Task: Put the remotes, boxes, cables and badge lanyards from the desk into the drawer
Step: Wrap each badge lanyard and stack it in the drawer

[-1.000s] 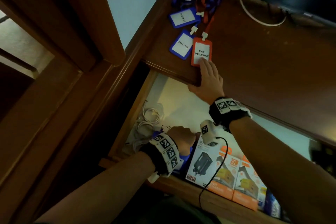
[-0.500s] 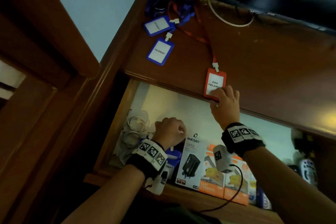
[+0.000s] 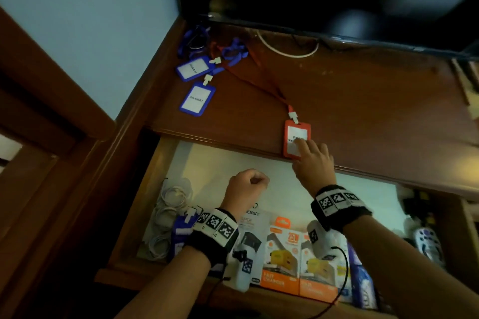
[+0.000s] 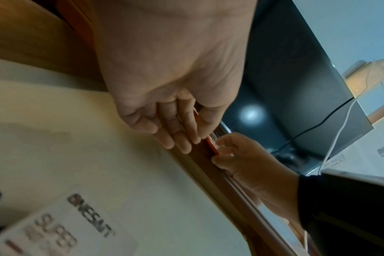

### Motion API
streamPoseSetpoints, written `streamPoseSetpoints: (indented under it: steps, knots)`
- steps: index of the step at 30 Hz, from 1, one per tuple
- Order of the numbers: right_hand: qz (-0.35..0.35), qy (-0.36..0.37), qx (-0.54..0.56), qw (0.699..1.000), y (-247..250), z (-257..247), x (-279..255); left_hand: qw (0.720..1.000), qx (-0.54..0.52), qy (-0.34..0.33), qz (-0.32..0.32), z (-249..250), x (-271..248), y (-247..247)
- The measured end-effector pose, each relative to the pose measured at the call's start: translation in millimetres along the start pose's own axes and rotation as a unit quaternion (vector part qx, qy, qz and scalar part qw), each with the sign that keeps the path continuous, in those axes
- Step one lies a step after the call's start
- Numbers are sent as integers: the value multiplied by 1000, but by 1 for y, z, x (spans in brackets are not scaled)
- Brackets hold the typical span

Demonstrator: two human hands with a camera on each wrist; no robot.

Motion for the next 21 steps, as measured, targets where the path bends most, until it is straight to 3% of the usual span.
streamPoseSetpoints:
  steps: [2,5,9,12,16,19,21]
  knots:
    - [18,31,41,998,11,4,-2,999,-44,8,-2,8,-5,-14]
    - [99,87,126,983,36,12,-19,992,-122,14,-2,26,-11,-30]
    - [133,89,232,959,51,24,-53,970,-233,43,-57,52,-19,-54]
    - [126,109,269,949,58,23,-77,966,-246,44,-74,67,-22,-67]
    - [62,135,341,928,62,23,-92,964,-260,54,-12,70,-26,-67]
    - [32,66,416,907,63,41,-94,975,-218,32,-14,77,-31,-66]
    - [41,-26,487,872,65,62,-90,983,-177,19,-52,86,-35,-68]
Point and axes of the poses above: each hand's wrist, its own x-axis towards the middle knuckle, its own y-axis out of the back of the hand, z = x × y, the point moved 9 cm from there along x, towards the middle knuckle, and after that the axes turned 3 degrees about -z, right-handed, at the moved point
